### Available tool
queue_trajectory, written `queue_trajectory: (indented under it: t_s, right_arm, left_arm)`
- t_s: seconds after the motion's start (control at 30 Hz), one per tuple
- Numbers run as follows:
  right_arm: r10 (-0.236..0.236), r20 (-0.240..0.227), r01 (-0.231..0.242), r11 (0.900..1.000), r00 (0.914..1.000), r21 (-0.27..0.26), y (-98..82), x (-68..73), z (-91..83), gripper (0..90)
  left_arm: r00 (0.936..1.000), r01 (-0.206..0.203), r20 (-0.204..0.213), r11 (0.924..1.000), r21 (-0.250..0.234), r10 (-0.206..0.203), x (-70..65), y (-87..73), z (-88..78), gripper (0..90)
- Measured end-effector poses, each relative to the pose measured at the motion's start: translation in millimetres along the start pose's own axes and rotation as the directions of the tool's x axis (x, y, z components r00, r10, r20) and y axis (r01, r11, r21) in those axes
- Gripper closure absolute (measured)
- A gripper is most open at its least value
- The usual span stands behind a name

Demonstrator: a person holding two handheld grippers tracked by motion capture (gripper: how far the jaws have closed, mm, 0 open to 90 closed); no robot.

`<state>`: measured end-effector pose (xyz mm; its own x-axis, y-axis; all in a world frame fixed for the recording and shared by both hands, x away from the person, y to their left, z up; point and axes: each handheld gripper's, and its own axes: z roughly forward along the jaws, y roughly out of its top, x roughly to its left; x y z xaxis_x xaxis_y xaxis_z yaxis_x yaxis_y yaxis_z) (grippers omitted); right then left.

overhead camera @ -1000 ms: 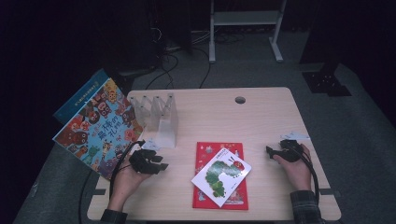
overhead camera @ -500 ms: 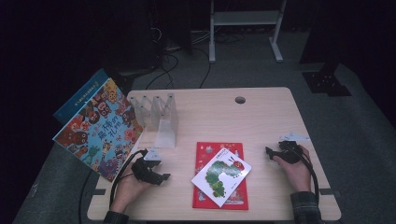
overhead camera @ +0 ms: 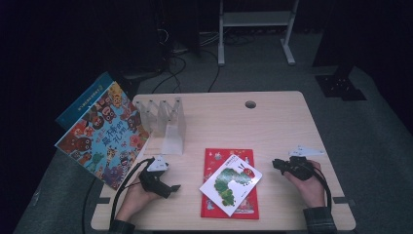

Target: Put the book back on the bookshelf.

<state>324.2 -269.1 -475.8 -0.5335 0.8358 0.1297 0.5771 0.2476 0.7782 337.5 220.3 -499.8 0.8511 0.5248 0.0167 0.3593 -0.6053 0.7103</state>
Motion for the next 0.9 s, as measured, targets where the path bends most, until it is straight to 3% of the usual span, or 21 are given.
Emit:
queue_trajectory:
  t_s: [0.07,0.3,0.53,0.67,0.8,0.9]
  right_arm:
    - [-0.001,-0.048,0.001,1.000,0.9989,0.002,-0.1,7.1,-4.1,89.2]
    - [-0.039,-0.161,0.047,0.998,0.9862,0.048,-8.1,29.8,-8.7,89.5]
    - [-0.104,-0.286,0.126,0.990,0.9525,0.059,-16.7,59.8,-10.2,89.6]
    - [-0.138,-0.359,0.170,0.984,0.9232,0.059,-22.7,77.7,-8.8,89.7]
    - [-0.161,-0.401,0.203,0.977,0.9020,0.066,-26.5,91.6,-4.0,89.7]
    - [-0.171,-0.419,0.220,0.973,0.8919,0.072,-26.7,98.3,0.8,89.7]
  left_arm:
    - [1.0000,0.000,-0.003,1.0000,0.003,0.000,-0.1,0.3,0.1,0.0]
    - [1.0000,-0.005,0.002,1.0000,0.002,0.005,-0.4,0.6,0.6,0.0]
    - [1.0000,-0.005,0.002,1.0000,0.002,0.005,-0.4,0.6,0.5,0.0]
    - [1.0000,-0.004,0.001,1.0000,0.002,0.004,-0.3,0.6,0.5,0.0]
    - [1.0000,-0.004,0.001,1.0000,0.002,0.004,-0.3,0.6,0.5,0.0]
    - [1.0000,-0.004,0.001,1.0000,0.002,0.004,-0.3,0.6,0.6,0.0]
